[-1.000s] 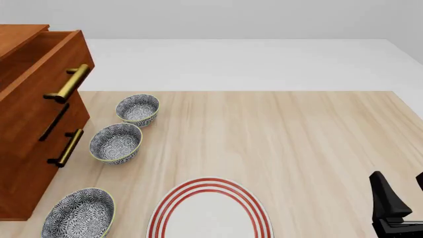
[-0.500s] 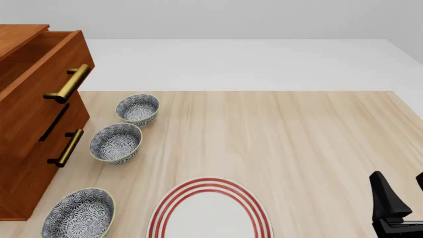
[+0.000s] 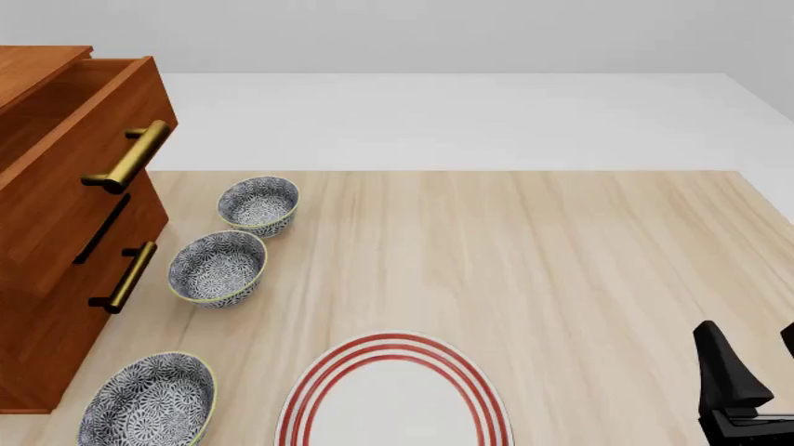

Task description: Open the top drawer of the cabinet.

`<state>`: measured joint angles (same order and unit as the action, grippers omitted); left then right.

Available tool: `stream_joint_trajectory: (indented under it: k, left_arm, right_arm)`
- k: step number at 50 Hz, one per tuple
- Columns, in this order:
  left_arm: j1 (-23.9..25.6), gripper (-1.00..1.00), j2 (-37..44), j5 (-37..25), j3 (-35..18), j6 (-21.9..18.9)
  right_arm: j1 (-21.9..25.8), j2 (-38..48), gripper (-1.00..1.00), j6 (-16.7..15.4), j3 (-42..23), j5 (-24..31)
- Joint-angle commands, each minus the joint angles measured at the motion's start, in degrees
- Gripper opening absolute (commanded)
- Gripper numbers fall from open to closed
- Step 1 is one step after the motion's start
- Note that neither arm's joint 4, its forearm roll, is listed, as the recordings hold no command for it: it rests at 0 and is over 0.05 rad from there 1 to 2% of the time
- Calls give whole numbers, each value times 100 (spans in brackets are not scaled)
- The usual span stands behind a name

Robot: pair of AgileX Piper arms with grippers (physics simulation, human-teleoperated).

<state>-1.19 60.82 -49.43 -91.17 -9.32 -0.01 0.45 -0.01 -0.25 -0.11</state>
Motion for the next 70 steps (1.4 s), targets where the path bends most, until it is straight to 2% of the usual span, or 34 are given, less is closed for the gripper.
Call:
stream_joint_trajectory:
  k: [1,8,9,36,40,52,70]
  left_arm:
    - [57,100,181,-157,-69,236]
    - [156,100,321,-106,90,369]
    - [201,100,389,-164,95,494]
    - [24,100,662,23,524,504]
    - [48,100,647,143,775,533]
    - [74,100,756,406,1094,562]
    - [-57,100,920,569,1162,667]
  right_arm:
    - [1,-1,100,0,0,0]
    - [-1,0,100,0,0,0]
    - [1,0,100,-1,0,0]
    - [1,0,100,-1,0,0]
    - [0,0,100,0,0,0]
    - [0,0,100,-1,0,0]
    - [1,0,100,1,0,0]
